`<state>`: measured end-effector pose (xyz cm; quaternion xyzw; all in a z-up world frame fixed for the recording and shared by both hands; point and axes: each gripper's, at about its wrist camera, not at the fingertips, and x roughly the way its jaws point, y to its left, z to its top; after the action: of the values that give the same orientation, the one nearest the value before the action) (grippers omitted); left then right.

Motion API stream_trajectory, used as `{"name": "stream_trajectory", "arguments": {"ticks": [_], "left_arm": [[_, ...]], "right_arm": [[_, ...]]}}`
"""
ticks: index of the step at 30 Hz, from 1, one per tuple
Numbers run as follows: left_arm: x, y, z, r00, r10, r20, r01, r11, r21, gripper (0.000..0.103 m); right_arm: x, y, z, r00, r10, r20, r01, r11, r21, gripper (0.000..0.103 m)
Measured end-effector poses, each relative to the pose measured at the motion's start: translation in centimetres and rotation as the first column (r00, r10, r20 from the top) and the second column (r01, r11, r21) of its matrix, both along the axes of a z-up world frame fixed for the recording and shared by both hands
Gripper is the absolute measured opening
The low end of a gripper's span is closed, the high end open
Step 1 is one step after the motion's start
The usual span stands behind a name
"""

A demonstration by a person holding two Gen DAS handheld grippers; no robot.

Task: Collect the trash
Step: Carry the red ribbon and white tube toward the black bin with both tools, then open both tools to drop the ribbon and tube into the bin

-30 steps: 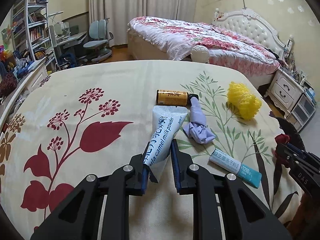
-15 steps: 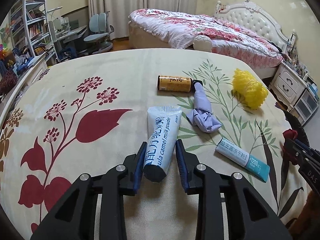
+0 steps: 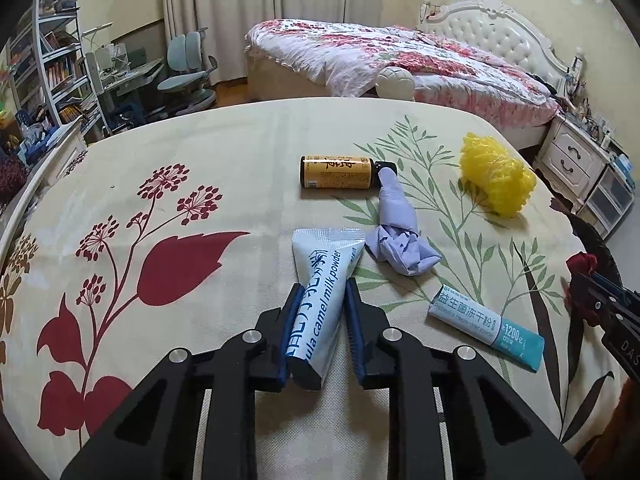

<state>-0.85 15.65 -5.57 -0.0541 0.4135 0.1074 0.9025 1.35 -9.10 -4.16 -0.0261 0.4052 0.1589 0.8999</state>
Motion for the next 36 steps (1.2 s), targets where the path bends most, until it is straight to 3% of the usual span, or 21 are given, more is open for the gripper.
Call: {"name": "stream_trajectory", "arguments": {"ticks": [7,15,26,36], "left_arm": [[-1.4,-1.2,2.5,0.998,-0.011,0.06,0.012,1.0,-0.017,0.02],[-0.4,-5.8,5.8,0.98,-0.113,0.162,0.119,0.993,-0.027,0.02],[2.9,-14.0,6.2,0.943,-0.27,0.195,0.28,0.96,-0.027,0.019],[5.5,-18.7,5.4,0.928,-0.326,0.183,0.332,0.943,-0.007,0.019]], "right_arm": [[-0.1,-1.4,1.6,0.999,-0.022,0.039,0.022,1.0,0.015,0.025],[0.4,-5.1,3.4,0.99,-0.108,0.086,0.107,0.994,0.016,0.025],[1.9,-11.2,3.9,0.963,-0.245,0.11,0.246,0.969,0.004,0.025],[3.4,-14.9,3.1,0.942,-0.318,0.108,0.319,0.948,0.006,0.025]]}}
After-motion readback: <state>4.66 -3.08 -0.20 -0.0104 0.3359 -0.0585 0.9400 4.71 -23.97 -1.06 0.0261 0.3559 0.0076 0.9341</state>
